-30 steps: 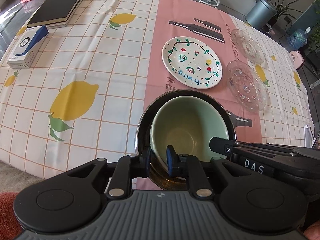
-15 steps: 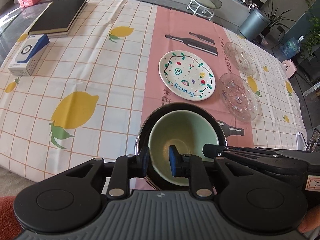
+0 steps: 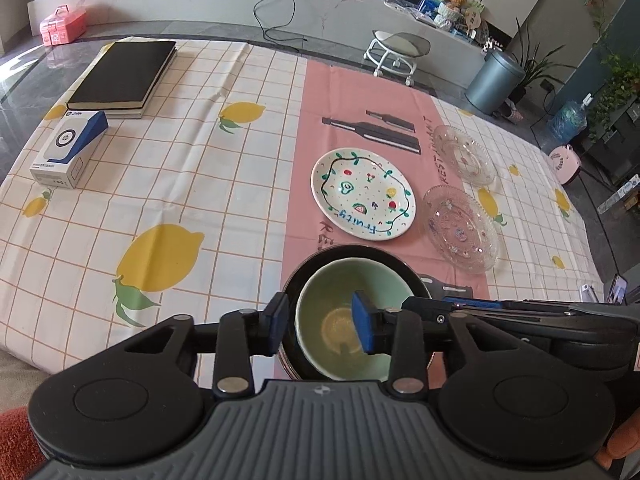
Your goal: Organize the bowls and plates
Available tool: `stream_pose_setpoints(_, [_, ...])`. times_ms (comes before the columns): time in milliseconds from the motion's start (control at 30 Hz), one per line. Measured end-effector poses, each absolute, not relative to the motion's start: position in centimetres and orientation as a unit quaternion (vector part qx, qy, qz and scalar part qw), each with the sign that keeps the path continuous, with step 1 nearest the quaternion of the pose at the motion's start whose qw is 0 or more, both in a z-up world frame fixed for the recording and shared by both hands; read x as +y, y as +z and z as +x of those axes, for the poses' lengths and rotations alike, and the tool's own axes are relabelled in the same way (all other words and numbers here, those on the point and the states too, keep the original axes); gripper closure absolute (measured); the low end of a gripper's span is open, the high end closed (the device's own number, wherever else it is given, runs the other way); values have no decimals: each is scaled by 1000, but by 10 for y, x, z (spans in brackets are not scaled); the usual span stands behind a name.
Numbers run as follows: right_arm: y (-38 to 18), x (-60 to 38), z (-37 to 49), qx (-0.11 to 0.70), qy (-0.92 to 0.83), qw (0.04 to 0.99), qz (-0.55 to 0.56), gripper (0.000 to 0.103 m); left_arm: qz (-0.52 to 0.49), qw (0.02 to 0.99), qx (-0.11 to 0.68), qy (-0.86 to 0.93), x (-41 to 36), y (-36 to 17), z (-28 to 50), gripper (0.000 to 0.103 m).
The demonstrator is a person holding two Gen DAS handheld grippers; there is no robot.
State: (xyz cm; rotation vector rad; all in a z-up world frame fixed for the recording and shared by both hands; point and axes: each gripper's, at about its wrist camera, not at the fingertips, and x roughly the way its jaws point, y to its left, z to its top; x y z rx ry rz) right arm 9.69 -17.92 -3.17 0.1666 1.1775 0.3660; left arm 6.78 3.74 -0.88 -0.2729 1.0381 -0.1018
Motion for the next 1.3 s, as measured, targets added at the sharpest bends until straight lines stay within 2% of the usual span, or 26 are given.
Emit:
stream_pose_setpoints(33, [-28, -181, 95, 545, 174, 817, 78, 66, -141, 860, 489, -47, 40, -9, 65, 48])
stream_pose_setpoints(100, [-23, -184, 91, 531, 174, 825, 78, 62, -162, 859, 484, -42, 45, -11, 60, 47])
stream_pose_setpoints(167, [-21, -188, 87, 520, 170, 833, 81, 55, -186, 857, 480, -31, 49, -16, 55, 43])
stream_pose_setpoints(233, [-24, -194, 83, 515, 165, 836, 92, 53, -209, 856, 473, -19, 54, -23, 50, 38])
stream_pose_setpoints(300, [-31, -201, 79, 516, 163, 833, 114, 48, -224, 856, 465, -3, 58, -31, 45, 37])
stream_pose_setpoints(600, [-87, -219, 71, 550, 140, 788, 238, 47, -297, 824, 482, 26, 64, -79, 41, 37])
stream_pose_setpoints(767, [-110, -224, 73, 563, 127, 764, 289, 46, -319, 811, 489, 31, 62, -92, 43, 44])
stream_pose_setpoints(900, [-120, -224, 75, 565, 133, 749, 320, 48, -323, 808, 492, 29, 60, -95, 45, 59])
stream_pose_setpoints(967, [-120, -223, 76, 564, 131, 749, 321, 52, -319, 807, 496, 31, 59, -94, 47, 59])
stream_pose_setpoints(1300, [-120, -203, 98, 567, 141, 751, 309, 54, -314, 811, 490, 58, 77, -91, 72, 64])
